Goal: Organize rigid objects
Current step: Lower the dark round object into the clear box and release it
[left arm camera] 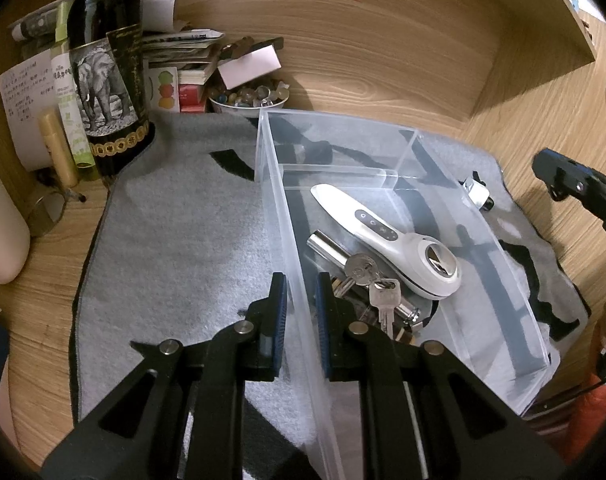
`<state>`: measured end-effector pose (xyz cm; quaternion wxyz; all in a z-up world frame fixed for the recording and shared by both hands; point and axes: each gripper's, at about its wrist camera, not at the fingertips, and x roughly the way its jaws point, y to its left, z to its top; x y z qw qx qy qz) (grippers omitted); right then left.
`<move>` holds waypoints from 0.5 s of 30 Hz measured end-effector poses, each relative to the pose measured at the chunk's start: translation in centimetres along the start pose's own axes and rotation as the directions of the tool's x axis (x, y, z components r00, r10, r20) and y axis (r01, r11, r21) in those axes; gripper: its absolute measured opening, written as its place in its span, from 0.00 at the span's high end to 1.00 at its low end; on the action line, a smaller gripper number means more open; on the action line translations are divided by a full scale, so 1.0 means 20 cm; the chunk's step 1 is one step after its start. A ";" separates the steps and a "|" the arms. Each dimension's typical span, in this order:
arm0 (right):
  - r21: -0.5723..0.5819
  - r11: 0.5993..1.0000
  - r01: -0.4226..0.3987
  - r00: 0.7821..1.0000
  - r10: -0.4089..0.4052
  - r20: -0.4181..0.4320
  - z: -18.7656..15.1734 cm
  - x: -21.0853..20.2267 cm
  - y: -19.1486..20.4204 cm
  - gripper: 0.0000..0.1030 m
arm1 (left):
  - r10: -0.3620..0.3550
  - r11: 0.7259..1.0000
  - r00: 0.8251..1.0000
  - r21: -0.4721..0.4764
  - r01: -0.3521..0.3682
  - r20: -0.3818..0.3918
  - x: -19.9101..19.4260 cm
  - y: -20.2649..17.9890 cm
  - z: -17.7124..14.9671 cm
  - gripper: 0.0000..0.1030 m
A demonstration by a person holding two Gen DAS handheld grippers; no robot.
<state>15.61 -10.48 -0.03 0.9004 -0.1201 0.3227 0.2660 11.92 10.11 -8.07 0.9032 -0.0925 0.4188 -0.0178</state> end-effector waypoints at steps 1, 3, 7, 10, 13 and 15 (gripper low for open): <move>-0.002 1.000 -0.004 1.000 0.004 0.000 0.01 0.01 0.01 0.68 | 0.000 1.000 1.000 0.000 0.000 0.000 0.00 0.00 0.00 0.87; -0.006 1.000 -0.022 1.000 0.022 0.001 0.03 0.03 0.02 0.68 | 0.000 1.000 1.000 0.000 0.000 0.000 0.00 0.00 0.00 0.87; -0.019 0.999 -0.050 0.999 0.050 -0.001 0.05 0.07 0.07 0.68 | 0.000 1.000 1.000 0.000 0.000 0.000 0.00 0.00 0.00 0.87; -0.040 0.997 -0.072 0.997 0.072 -0.016 0.07 0.12 0.11 0.68 | 0.000 1.000 1.000 0.000 0.000 0.000 0.00 0.00 0.00 0.87; -0.059 0.994 -0.093 0.995 0.090 -0.041 0.08 0.18 0.16 0.68 | -0.002 1.000 1.000 -0.002 0.002 0.000 0.00 0.00 0.00 0.87; -0.064 0.992 -0.112 0.993 0.108 -0.055 0.08 0.21 0.19 0.68 | -0.004 1.000 1.000 -0.003 0.004 0.000 0.00 0.00 0.00 0.87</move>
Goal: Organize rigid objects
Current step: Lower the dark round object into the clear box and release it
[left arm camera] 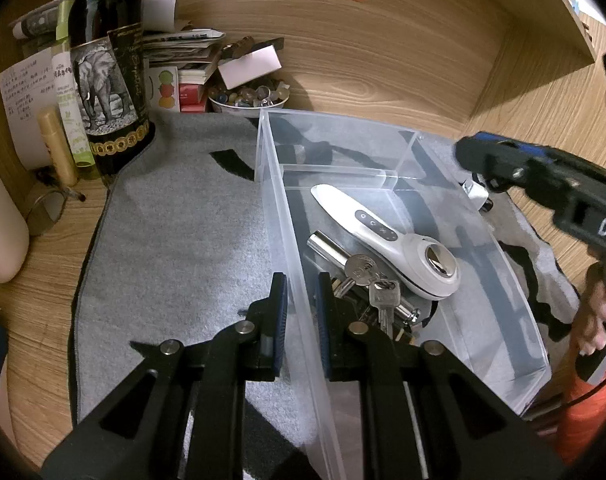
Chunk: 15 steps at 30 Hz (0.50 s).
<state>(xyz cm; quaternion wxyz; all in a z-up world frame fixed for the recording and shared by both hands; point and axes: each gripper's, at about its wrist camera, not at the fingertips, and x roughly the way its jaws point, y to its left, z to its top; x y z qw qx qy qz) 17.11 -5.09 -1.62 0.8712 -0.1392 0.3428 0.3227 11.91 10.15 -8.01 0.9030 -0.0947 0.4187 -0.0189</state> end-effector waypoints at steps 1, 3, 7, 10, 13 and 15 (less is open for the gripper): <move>-0.003 1.000 -0.011 1.000 0.011 -0.007 0.00 0.02 0.01 0.68 | 0.000 1.000 1.000 0.001 0.000 0.000 0.00 0.00 0.00 0.87; -0.017 1.000 -0.023 0.999 0.023 -0.028 0.00 0.06 0.03 0.68 | 0.000 1.000 1.000 0.004 0.000 0.000 0.00 0.00 0.00 0.87; -0.054 0.998 -0.035 0.997 0.031 -0.073 0.00 0.13 0.08 0.68 | -0.001 1.000 1.000 0.003 0.001 0.000 0.00 0.00 0.00 0.87; -0.076 0.996 -0.043 0.994 0.035 -0.107 0.00 0.19 0.10 0.68 | -0.001 1.000 1.000 0.003 0.001 0.001 0.00 0.00 0.00 0.87; -0.097 0.994 -0.053 0.989 0.039 -0.139 -0.02 0.24 0.12 0.68 | -0.001 1.000 1.000 0.003 0.001 0.000 0.00 0.00 0.00 0.87; -0.106 0.993 -0.060 0.985 0.041 -0.166 -0.02 0.27 0.13 0.68 | -0.001 1.000 1.000 0.003 0.001 0.000 0.00 0.00 0.00 0.87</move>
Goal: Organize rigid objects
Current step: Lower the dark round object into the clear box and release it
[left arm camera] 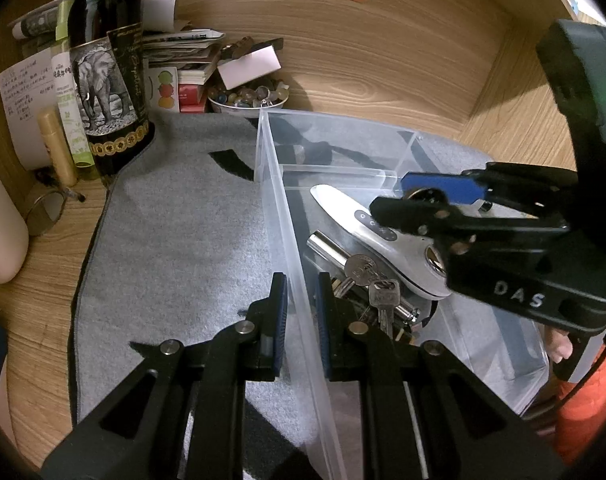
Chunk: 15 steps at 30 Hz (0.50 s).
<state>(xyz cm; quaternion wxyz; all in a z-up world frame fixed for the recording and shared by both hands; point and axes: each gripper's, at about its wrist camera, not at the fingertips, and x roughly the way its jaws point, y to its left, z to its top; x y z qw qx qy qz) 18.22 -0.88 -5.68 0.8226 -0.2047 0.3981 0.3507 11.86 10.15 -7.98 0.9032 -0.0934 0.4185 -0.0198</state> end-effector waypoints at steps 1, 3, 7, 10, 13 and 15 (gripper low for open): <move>-0.004 1.000 -0.004 1.000 0.004 -0.016 0.00 0.01 0.00 0.68 | 0.000 1.000 1.000 0.001 0.000 0.000 0.00 0.00 0.00 0.87; -0.006 1.000 -0.008 0.999 0.007 -0.034 0.00 0.02 0.00 0.68 | -0.001 1.000 1.000 -0.002 0.001 0.000 0.00 0.00 0.00 0.87; 0.000 1.000 -0.015 0.998 0.015 -0.056 0.00 0.03 0.00 0.68 | 0.000 1.000 1.000 -0.003 0.000 0.001 0.00 -0.01 0.00 0.87; 0.008 1.000 -0.013 0.998 0.014 -0.060 -0.01 0.03 0.00 0.62 | -0.001 1.000 1.000 -0.004 0.001 0.000 0.00 0.00 0.00 0.87; 0.018 1.000 -0.012 1.000 0.012 -0.029 -0.01 0.00 0.00 0.49 | -0.001 1.000 1.000 -0.004 0.001 0.001 0.00 -0.01 0.00 0.87; 0.024 1.000 -0.001 1.000 0.001 0.006 -0.01 -0.04 0.00 0.42 | 0.000 1.000 1.000 -0.003 0.000 0.001 0.00 -0.01 0.00 0.87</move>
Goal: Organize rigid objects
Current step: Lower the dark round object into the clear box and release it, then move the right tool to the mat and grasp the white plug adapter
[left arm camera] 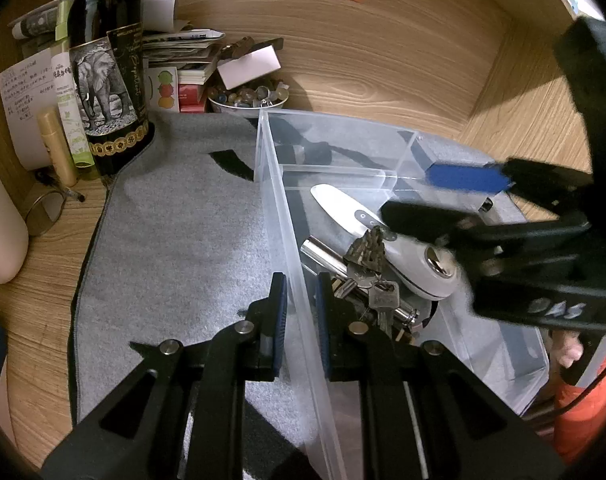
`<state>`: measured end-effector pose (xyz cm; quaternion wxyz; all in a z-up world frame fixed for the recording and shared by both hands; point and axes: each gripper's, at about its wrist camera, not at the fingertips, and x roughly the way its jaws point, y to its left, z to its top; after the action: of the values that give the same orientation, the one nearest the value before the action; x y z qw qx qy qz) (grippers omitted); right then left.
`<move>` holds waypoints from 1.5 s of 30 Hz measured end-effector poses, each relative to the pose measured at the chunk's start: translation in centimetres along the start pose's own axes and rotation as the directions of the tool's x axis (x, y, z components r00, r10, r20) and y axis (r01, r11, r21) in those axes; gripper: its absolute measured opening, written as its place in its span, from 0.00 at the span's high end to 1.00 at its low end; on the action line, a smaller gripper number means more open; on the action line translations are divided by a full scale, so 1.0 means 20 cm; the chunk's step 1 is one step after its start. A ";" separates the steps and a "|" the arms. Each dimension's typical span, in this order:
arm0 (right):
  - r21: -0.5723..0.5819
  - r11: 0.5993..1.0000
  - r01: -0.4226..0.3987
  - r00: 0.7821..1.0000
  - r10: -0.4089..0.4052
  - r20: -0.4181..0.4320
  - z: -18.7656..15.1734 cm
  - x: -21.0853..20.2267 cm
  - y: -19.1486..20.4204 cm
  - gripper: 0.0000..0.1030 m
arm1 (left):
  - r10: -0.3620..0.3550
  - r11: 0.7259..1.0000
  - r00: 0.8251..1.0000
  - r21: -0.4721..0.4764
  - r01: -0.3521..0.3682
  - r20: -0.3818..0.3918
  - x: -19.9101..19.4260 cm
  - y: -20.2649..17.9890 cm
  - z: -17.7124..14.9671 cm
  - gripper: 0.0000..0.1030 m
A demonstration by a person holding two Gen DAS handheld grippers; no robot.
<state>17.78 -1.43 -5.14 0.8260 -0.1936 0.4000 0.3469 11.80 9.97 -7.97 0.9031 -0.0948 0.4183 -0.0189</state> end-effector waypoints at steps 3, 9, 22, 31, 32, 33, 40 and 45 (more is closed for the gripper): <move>0.028 0.999 0.034 0.997 -0.036 0.065 0.01 -0.09 -0.03 0.29 | 0.000 1.000 1.000 0.001 0.000 0.000 0.00 0.00 0.00 0.87; 0.130 0.986 0.102 0.977 -0.124 0.172 0.02 -0.26 -0.19 0.20 | 0.000 1.000 1.000 0.001 0.000 0.000 0.00 0.00 0.00 0.87; 0.390 0.880 0.272 0.937 -0.334 0.101 -0.12 -0.24 -0.70 0.19 | 0.000 1.000 1.000 0.001 0.000 -0.001 0.00 0.00 0.00 0.87; 0.407 0.849 0.336 0.935 -0.353 -0.037 -0.24 -0.04 -0.87 0.22 | 0.004 1.000 1.000 0.001 -0.004 -0.011 0.01 0.00 0.00 0.87; 0.401 0.851 0.338 0.935 -0.350 -0.045 -0.25 -0.02 -0.87 0.22 | 0.004 1.000 1.000 0.001 -0.004 -0.012 0.01 0.00 0.00 0.87; 0.394 0.853 0.341 0.935 -0.351 -0.050 -0.26 -0.01 -0.88 0.24 | 0.003 1.000 1.000 0.001 -0.003 -0.012 0.01 0.00 0.00 0.87; 0.395 0.858 0.329 0.944 -0.315 -0.101 -0.31 0.09 -0.93 0.40 | 0.003 1.000 1.000 0.001 -0.003 -0.011 0.01 0.00 0.00 0.87; 0.389 0.875 0.290 0.957 -0.269 -0.107 -0.32 0.12 -0.92 0.49 | 0.004 1.000 1.000 0.004 -0.004 -0.011 0.02 0.00 0.00 0.87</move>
<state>28.78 -16.80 -10.18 0.8792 -0.0847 0.4505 0.1298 12.01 9.94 -8.19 0.9010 -0.0922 0.4236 -0.0183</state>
